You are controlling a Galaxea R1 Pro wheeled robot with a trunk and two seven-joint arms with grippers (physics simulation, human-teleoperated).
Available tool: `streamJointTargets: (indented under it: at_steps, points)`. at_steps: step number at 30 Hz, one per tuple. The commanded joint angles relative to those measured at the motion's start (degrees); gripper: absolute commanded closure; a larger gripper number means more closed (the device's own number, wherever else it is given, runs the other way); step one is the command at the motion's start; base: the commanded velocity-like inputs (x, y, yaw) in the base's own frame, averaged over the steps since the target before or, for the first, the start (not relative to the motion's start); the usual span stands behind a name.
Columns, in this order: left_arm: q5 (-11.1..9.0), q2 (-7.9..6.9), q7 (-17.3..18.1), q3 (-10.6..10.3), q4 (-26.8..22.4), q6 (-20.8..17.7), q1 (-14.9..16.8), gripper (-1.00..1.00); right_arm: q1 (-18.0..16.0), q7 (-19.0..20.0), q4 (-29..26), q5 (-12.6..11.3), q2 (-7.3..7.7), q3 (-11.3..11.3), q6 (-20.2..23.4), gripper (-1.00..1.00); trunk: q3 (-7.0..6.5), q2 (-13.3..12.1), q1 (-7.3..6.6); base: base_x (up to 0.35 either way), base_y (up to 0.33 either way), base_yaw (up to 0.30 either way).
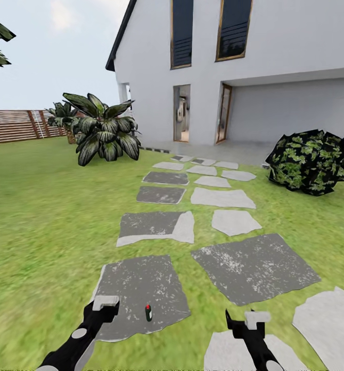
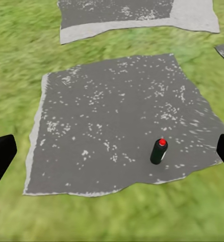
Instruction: Pick up the pesticide atomizer in the garden and spray insectifuge to fully cover both potted plants in the garden.
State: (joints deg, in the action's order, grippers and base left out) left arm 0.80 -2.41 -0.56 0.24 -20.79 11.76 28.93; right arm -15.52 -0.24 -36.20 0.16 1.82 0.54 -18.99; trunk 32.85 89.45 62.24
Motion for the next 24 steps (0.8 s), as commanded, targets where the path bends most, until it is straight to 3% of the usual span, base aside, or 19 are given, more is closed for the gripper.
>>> streamJointTargets:
  at_steps: [1, 24]
  points:
    - [0.08, -0.02, -0.06, 0.02, 0.05, 0.19, 0.03, -1.0, -0.03, -0.03, 0.03, -0.01, 0.01, 0.05, -0.17, -1.0, 0.33, 0.44, 0.22, 0.0, 0.0, 0.0]
    - [0.08, -0.21, -0.03, 0.02, 0.05, 0.11, 0.07, -1.0, -0.06, -0.03, 1.04, -0.15, 0.03, 0.16, -0.17, -1.0, 6.57, 9.67, 5.27, 0.0, 0.0, -0.015]
